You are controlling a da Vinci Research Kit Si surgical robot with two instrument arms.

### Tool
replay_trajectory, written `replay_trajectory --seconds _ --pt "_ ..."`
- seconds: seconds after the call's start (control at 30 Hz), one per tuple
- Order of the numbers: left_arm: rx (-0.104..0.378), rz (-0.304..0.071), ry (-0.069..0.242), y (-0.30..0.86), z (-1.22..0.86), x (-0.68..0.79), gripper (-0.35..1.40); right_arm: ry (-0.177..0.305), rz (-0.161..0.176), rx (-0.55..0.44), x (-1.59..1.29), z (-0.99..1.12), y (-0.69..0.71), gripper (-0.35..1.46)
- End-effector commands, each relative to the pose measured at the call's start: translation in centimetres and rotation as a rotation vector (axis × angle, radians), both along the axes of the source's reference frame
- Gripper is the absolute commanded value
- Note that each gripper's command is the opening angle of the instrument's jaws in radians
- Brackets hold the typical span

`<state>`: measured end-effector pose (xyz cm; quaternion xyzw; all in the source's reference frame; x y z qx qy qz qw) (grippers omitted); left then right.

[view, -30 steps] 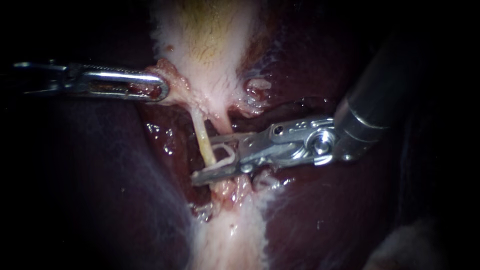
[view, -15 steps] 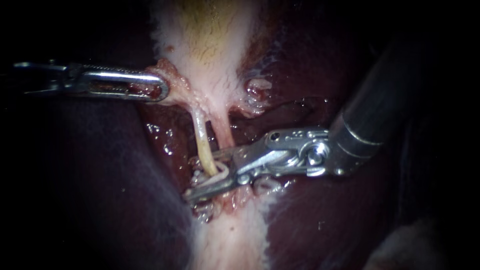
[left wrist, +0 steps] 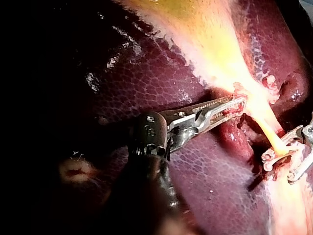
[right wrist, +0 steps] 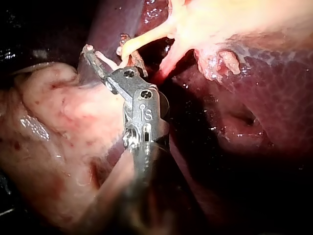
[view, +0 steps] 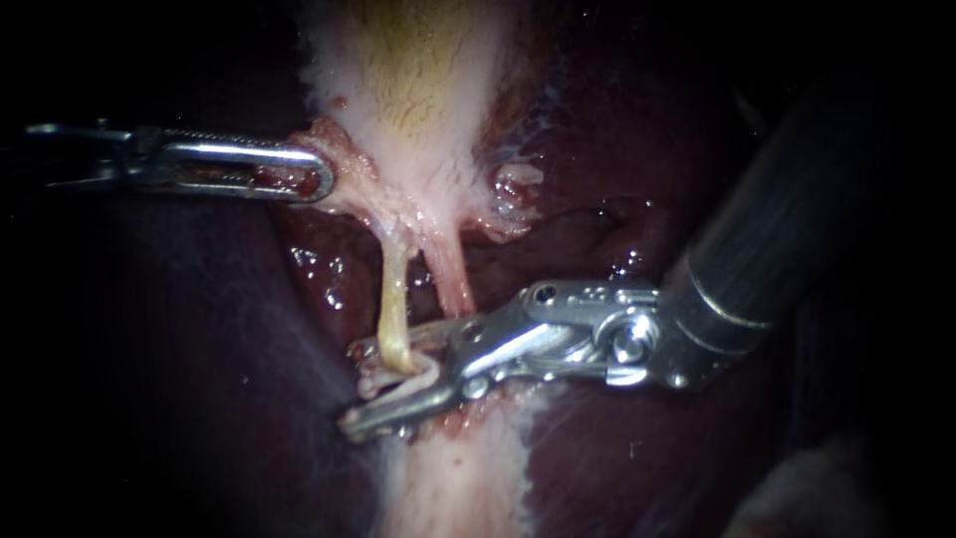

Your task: Clipping second clip left tube

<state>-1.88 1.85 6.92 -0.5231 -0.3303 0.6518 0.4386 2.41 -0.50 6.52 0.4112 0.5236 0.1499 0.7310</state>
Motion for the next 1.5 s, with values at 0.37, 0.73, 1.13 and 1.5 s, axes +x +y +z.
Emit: replay_trajectory --seconds 0.37,0.73,1.13,1.5 --pt "0.000 0.000 0.000 0.00 0.00 0.00 -0.35 -0.009 0.018 -0.007 -0.04 0.09 0.06 0.37" --pt "0.000 0.001 0.000 0.01 0.02 0.01 -0.35 -0.031 0.029 0.040 -0.05 0.09 0.06 0.14" --pt "0.000 0.001 -0.001 0.01 0.02 0.01 -0.35 -0.059 0.016 0.030 -0.08 0.09 0.08 -0.35" --pt "0.000 0.001 0.000 0.01 0.02 0.01 -0.35 -0.112 -0.003 0.026 -0.12 0.10 0.07 -0.35"
